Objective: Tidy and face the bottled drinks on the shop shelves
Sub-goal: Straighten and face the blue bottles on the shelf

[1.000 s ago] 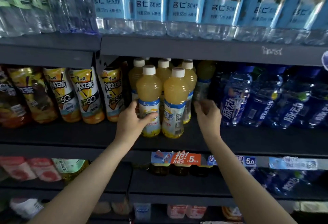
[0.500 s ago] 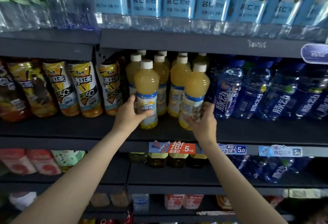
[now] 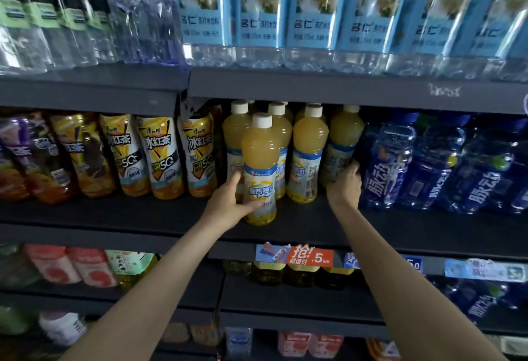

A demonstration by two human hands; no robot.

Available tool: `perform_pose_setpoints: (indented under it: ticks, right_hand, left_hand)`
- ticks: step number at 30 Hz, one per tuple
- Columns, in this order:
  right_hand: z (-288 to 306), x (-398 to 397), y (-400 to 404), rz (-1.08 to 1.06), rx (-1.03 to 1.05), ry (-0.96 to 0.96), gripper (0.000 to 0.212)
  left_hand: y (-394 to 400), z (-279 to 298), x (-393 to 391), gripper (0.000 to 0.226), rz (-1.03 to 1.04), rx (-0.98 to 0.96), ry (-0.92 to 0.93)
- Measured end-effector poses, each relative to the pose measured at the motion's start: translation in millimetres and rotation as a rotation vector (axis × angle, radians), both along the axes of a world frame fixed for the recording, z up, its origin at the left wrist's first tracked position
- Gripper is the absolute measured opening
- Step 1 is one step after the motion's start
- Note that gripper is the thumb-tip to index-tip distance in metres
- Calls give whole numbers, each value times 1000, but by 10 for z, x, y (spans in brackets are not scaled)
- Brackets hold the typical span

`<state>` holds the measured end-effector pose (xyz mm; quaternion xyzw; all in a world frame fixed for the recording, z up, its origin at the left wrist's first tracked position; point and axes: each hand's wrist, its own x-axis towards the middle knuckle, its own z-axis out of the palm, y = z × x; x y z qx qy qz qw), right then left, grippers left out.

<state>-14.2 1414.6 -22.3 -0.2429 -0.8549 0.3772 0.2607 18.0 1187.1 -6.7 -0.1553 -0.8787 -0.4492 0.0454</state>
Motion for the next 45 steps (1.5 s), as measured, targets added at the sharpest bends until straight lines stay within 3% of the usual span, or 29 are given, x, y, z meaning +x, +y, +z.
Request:
perform_pose_setpoints:
  ticks: [4,7,9,11,16,33,36,39,42,45]
  right_hand:
    - [-14,398,58,155,171,297,55]
    - [60,637,225,27,292,428,55]
    - [123,703,367,-117,270,399,65]
    - [128,687,481,-186,225,244,76]
    - [-23,597,603,-115,117,-40,88]
    - [-26,677,832,16,196,-22,86]
    - [33,795,666,-7,331,294,67]
    - [144,746,373,177,360,511,51]
    - [241,490,10,391,262,417,59]
    - [154,231,-237,460,132,255,70]
  left_hand:
    - [290,13,43,79,-87,11,-16]
    - [640,47,65,80,-127,-25,-16]
    - [867,55,70,78,-157,-26,-10]
    - [1054,48,74,73,-169,-25,0]
    - [1418,-7,-2,72,-92,-77,47]
    - [1853,-110,-53,68,50,-116,116]
    - [1597,-186,34,56,75,7,269]
    - [1272,-274,84,50,124,77,332]
    - [992,-314,129,51,182,85,318]
    - [764,-316,194,49,247,31,299]
